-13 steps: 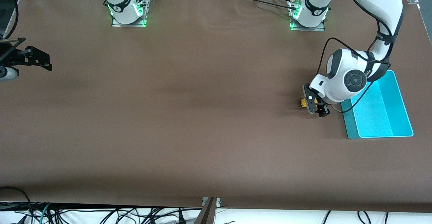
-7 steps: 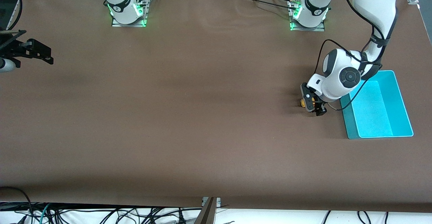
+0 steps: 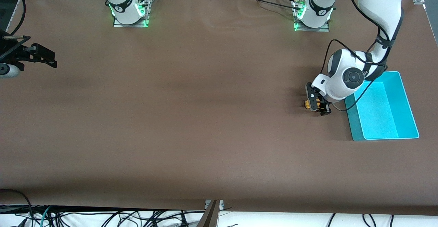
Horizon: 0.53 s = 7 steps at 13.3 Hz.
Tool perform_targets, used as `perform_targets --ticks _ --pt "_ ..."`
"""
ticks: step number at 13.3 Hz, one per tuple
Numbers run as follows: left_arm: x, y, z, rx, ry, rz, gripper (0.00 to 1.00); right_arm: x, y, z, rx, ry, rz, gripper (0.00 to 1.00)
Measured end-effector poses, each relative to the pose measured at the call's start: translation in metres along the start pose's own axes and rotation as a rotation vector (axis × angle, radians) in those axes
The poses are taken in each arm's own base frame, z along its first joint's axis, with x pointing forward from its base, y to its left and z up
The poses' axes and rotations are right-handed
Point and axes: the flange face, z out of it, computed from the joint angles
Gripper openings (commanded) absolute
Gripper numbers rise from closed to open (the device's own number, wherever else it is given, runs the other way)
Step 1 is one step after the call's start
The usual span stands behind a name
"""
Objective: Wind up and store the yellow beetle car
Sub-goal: 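Close the left gripper on the yellow car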
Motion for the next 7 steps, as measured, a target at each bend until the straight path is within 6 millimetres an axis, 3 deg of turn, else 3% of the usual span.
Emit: perform_targets --ticks 4,7 --pt "-0.001 -0.001 -0.003 0.007 0.001 0.010 0.22 0.000 0.000 0.000 0.000 0.001 0.001 1.00" --pt "-0.002 -0.004 -0.019 0.009 -0.004 0.009 0.22 0.000 0.000 0.000 0.000 0.003 0.000 1.00"
